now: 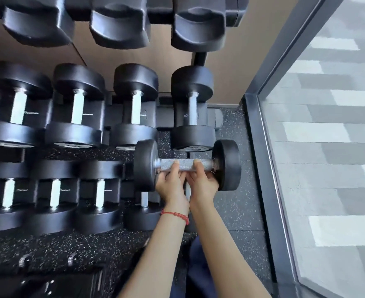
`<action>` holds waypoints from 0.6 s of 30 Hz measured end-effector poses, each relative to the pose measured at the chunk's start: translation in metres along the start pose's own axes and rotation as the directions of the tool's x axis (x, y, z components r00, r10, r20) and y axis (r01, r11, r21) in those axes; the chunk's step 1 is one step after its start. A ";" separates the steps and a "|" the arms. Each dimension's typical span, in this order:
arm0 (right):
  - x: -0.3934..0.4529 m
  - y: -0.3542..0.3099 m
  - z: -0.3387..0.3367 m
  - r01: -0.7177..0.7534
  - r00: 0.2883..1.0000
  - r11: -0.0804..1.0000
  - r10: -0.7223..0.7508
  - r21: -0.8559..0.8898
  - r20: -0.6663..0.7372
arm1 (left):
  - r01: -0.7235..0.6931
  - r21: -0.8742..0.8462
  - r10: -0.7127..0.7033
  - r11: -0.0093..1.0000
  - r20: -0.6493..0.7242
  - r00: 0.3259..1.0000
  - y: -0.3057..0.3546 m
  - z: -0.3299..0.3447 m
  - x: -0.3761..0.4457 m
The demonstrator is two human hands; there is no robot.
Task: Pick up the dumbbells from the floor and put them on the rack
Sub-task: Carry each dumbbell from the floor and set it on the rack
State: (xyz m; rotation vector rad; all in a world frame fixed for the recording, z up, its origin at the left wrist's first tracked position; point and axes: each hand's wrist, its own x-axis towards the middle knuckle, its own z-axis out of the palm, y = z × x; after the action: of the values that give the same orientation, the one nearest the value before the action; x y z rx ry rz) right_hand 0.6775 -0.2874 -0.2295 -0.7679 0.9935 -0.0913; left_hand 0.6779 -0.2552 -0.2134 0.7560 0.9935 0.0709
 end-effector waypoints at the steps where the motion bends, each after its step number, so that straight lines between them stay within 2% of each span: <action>1: 0.005 -0.010 -0.001 -0.002 1.000 1.000 0.003 -0.012 0.021 | -0.009 -0.017 0.009 1.000 -0.012 1.000 -0.005 0.009 -0.003; 9: 0.024 -0.070 -0.010 -0.012 0.986 0.990 0.035 -0.142 0.163 | -0.078 -0.151 0.064 0.985 -0.095 0.993 -0.036 0.055 -0.024; 18: 0.020 -0.082 0.011 0.021 0.976 0.974 0.029 -0.224 0.216 | -0.154 -0.206 0.125 0.966 -0.147 0.981 -0.024 0.069 -0.022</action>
State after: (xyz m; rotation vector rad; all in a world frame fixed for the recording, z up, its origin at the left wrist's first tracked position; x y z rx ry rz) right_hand 0.7189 -0.3502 -0.1902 -0.9613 0.8034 0.1100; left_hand 0.7124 -0.3186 -0.1896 0.6260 1.0387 0.3515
